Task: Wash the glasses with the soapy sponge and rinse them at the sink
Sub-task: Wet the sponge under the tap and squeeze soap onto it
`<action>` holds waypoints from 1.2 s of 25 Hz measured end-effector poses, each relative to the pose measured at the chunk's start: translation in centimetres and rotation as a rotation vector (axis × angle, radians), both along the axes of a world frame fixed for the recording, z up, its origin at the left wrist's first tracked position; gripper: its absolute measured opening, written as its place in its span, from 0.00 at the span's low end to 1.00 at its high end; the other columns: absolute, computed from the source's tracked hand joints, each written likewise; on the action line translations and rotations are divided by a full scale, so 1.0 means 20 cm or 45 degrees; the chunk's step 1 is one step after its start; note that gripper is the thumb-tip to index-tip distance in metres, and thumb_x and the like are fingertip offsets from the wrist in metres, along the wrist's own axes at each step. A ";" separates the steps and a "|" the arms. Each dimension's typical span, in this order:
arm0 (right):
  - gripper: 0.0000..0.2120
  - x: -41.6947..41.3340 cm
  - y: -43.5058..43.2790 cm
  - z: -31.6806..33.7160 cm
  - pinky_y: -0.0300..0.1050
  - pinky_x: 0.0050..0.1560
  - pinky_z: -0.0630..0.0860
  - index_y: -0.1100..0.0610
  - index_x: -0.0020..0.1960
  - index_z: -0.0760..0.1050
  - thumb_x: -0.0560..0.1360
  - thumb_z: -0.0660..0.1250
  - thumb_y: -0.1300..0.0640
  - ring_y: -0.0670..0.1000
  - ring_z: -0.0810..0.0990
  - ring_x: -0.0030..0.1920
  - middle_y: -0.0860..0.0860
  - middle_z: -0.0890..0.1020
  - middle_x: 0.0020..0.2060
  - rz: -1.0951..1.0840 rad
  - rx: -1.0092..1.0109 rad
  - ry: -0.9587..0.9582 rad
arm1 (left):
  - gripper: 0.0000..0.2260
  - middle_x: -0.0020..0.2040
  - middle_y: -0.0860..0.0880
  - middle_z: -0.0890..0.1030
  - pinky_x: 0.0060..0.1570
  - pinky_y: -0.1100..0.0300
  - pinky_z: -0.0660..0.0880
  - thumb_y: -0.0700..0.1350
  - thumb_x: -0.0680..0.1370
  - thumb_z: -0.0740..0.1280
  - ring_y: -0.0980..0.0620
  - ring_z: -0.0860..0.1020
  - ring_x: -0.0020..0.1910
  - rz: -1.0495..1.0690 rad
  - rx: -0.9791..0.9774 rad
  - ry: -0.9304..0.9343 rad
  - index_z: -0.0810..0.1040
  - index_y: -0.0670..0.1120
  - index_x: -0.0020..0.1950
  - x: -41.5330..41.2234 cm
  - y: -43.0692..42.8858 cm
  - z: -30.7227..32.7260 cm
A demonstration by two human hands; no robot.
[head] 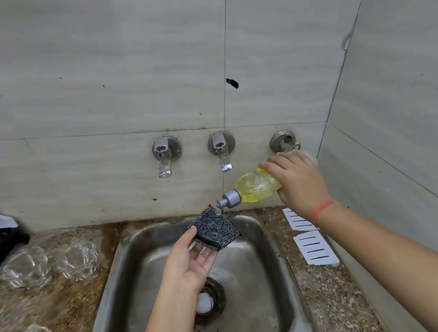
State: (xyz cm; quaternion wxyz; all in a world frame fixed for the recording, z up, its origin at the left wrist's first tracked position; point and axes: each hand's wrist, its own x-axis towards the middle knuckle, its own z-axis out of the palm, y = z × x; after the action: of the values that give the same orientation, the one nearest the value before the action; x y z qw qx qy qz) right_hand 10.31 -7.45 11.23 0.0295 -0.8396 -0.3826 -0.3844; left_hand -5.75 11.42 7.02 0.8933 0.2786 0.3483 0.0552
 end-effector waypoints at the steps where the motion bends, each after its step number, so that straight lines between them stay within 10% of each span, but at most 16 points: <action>1: 0.25 0.00 0.00 0.00 0.53 0.56 0.72 0.54 0.56 0.78 0.60 0.71 0.68 0.58 0.78 0.52 0.51 0.81 0.50 0.001 -0.005 -0.007 | 0.04 0.39 0.44 0.79 0.45 0.54 0.75 0.42 0.79 0.64 0.45 0.78 0.41 0.001 0.000 0.001 0.74 0.43 0.45 0.00 0.00 0.00; 11: 0.26 -0.04 -0.01 -0.03 0.50 0.49 0.75 0.51 0.57 0.78 0.60 0.73 0.65 0.58 0.79 0.51 0.49 0.82 0.50 -0.050 0.207 0.385 | 0.05 0.40 0.44 0.77 0.40 0.56 0.77 0.42 0.79 0.63 0.47 0.77 0.40 -0.002 -0.041 0.027 0.73 0.43 0.44 0.04 -0.02 -0.02; 19: 0.22 -0.08 -0.09 -0.37 0.48 0.46 0.79 0.48 0.46 0.76 0.57 0.80 0.62 0.52 0.82 0.44 0.47 0.83 0.41 -0.247 1.331 1.464 | 0.04 0.42 0.44 0.77 0.38 0.55 0.79 0.42 0.79 0.63 0.47 0.78 0.41 -0.021 -0.057 0.048 0.73 0.43 0.45 0.19 -0.07 -0.10; 30: 0.18 0.34 -0.08 -0.59 0.41 0.43 0.71 0.57 0.50 0.77 0.62 0.78 0.61 0.52 0.78 0.43 0.49 0.81 0.43 -0.748 1.942 1.261 | 0.03 0.44 0.47 0.79 0.30 0.58 0.81 0.42 0.80 0.62 0.47 0.78 0.43 -0.108 0.114 0.168 0.75 0.45 0.48 0.58 -0.15 -0.28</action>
State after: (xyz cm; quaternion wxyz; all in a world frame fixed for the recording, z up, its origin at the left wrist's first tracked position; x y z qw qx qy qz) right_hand 17.03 -8.96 -0.62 0.6296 -0.7241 0.2530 -0.1232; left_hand 5.83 8.36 1.50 0.8566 0.3357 0.3916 0.0143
